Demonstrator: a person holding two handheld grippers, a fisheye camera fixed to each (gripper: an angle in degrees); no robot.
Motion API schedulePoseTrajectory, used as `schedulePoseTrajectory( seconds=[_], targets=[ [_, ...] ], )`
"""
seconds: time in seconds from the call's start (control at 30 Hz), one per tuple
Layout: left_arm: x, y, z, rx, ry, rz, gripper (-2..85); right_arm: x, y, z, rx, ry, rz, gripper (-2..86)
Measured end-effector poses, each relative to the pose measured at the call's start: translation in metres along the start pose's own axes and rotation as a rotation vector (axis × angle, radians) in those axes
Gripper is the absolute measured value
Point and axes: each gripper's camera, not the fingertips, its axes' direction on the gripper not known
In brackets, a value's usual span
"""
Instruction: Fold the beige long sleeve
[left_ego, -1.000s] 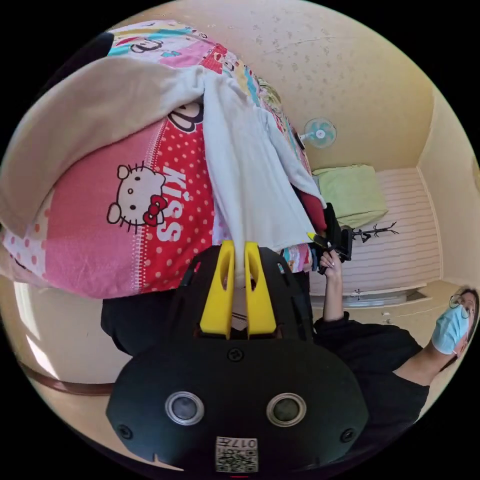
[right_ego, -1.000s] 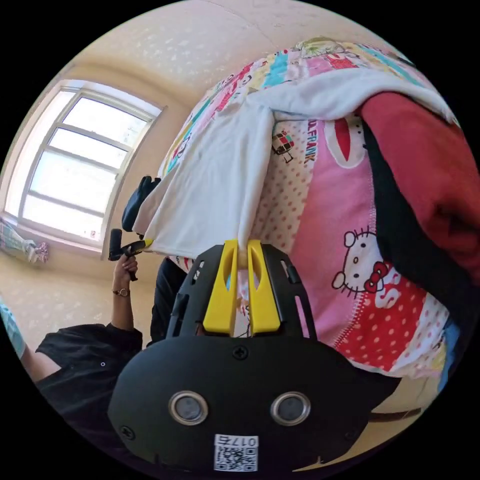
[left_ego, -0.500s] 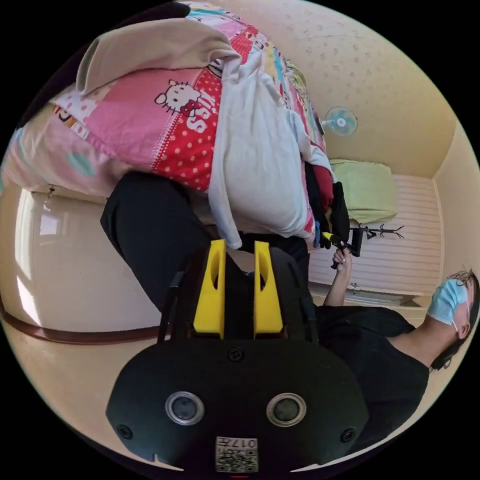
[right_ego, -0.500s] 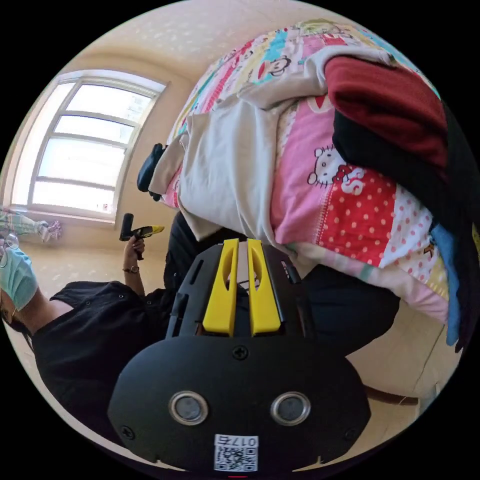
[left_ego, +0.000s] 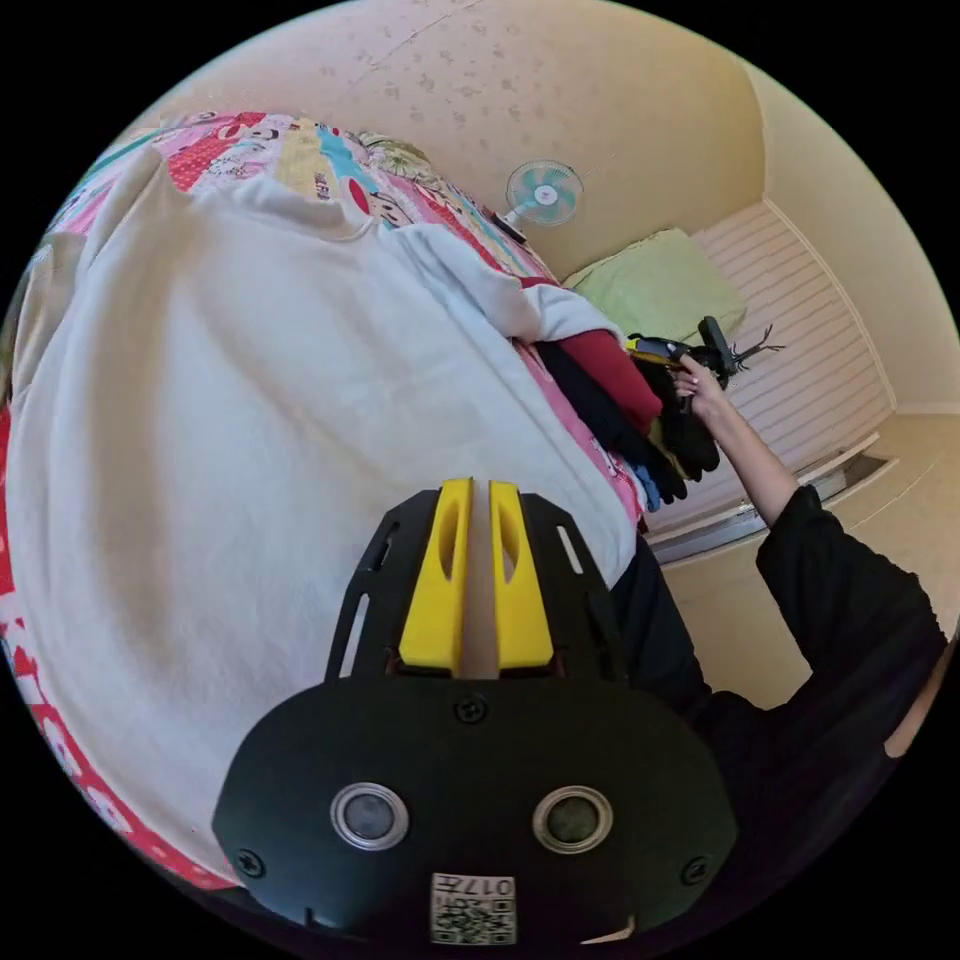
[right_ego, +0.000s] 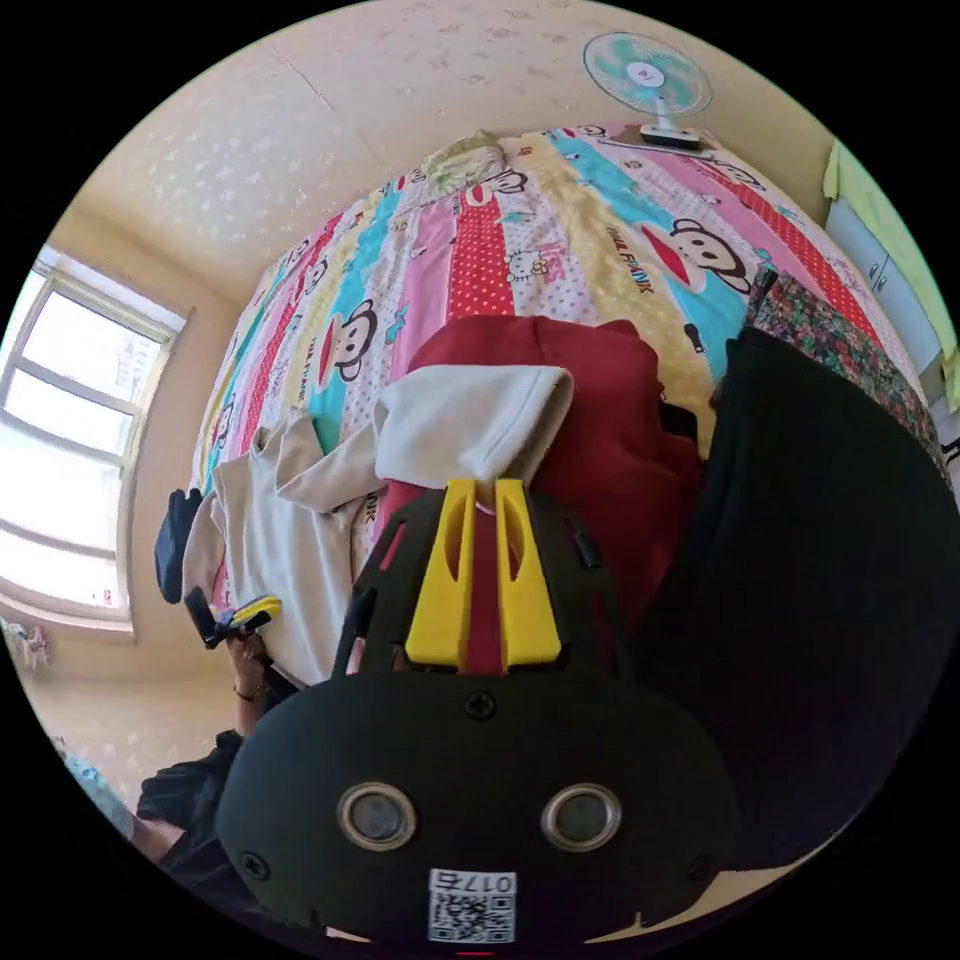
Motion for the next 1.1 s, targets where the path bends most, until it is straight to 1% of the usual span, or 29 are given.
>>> schedulePoseTrajectory(
  seconds=[0.03,0.07,0.1,0.13,0.17,0.2,0.23,0.27,0.3,0.33,0.37,0.4,0.5,0.57,0.63,0.7,0.73,0.8,0.87,0.93,1.0,1.03,1.1],
  targets=[
    [-0.003,0.007,-0.004,0.032,0.028,0.012,0.3,0.0,-0.002,-0.013,0.003,-0.061,-0.015,3.7],
    [-0.01,0.015,-0.014,0.063,0.085,0.01,-0.2,0.0,-0.002,-0.051,0.044,-0.213,-0.057,3.1],
    [-0.014,0.019,-0.021,0.056,0.132,0.007,-0.6,0.004,0.002,-0.095,0.094,-0.338,-0.064,2.7],
    [-0.015,0.02,-0.022,0.046,0.153,0.011,-0.7,0.007,0.005,-0.116,0.107,-0.364,-0.047,2.5],
    [-0.016,0.025,-0.023,0.031,0.18,0.022,-0.8,0.016,0.01,-0.158,0.146,-0.366,-0.002,2.4],
    [-0.016,0.029,-0.025,0.03,0.183,0.02,-0.9,0.029,0.015,-0.2,0.201,-0.327,0.028,2.2],
    [-0.016,0.03,-0.027,0.03,0.181,0.015,-0.9,0.037,0.017,-0.22,0.229,-0.289,0.04,2.2],
    [-0.016,0.031,-0.028,0.021,0.184,0.006,-1.0,0.055,0.018,-0.249,0.246,-0.182,0.082,2.1],
    [-0.017,0.032,-0.029,0.007,0.191,-0.001,-1.0,0.079,0.018,-0.266,0.227,-0.072,0.144,2.0],
    [-0.018,0.034,-0.03,0.004,0.198,-0.004,-1.0,0.093,0.018,-0.272,0.219,-0.027,0.181,2.0],
    [-0.019,0.037,-0.034,0.008,0.215,-0.007,-1.0,0.125,0.022,-0.278,0.216,0.017,0.261,1.9],
    [-0.02,0.041,-0.038,0.012,0.235,-0.006,-1.0,0.161,0.03,-0.282,0.23,0.005,0.35,1.9],
    [-0.021,0.049,-0.046,0.008,0.276,0.0,-1.0,0.232,0.065,-0.287,0.294,-0.059,0.498,2.5],
    [-0.02,0.053,-0.051,0.006,0.287,0.001,-1.0,0.25,0.089,-0.288,0.357,-0.118,0.538,3.8],
    [-0.019,0.056,-0.055,0.004,0.29,0.001,-1.0,0.252,0.104,-0.28,0.388,-0.245,0.524,5.8],
    [-0.018,0.058,-0.059,0.0,0.298,-0.007,-1.0,0.236,0.111,-0.254,0.351,-0.434,0.456,9.1],
    [-0.018,0.059,-0.061,0.0,0.301,-0.009,-1.0,0.231,0.114,-0.248,0.346,-0.469,0.452,10.0],
    [-0.018,0.061,-0.065,-0.001,0.308,-0.016,-1.0,0.214,0.13,-0.225,0.341,-0.529,0.525,11.9],
    [-0.017,0.062,-0.068,0.0,0.311,-0.017,-1.0,0.205,0.139,-0.209,0.338,-0.529,0.578,12.3],
    [-0.015,0.063,-0.071,0.0,0.314,-0.018,-1.0,0.199,0.138,-0.198,0.344,-0.498,0.575,12.0],
    [-0.014,0.065,-0.076,0.001,0.32,-0.02,-1.0,0.187,0.133,-0.196,0.384,-0.336,0.558,10.0],
    [-0.013,0.065,-0.076,0.002,0.322,-0.02,-1.0,0.183,0.13,-0.195,0.386,-0.292,0.551,9.4],
    [-0.012,0.065,-0.08,0.002,0.33,-0.024,-1.0,0.163,0.113,-0.191,0.347,-0.134,0.538,7.5]
  ],
)
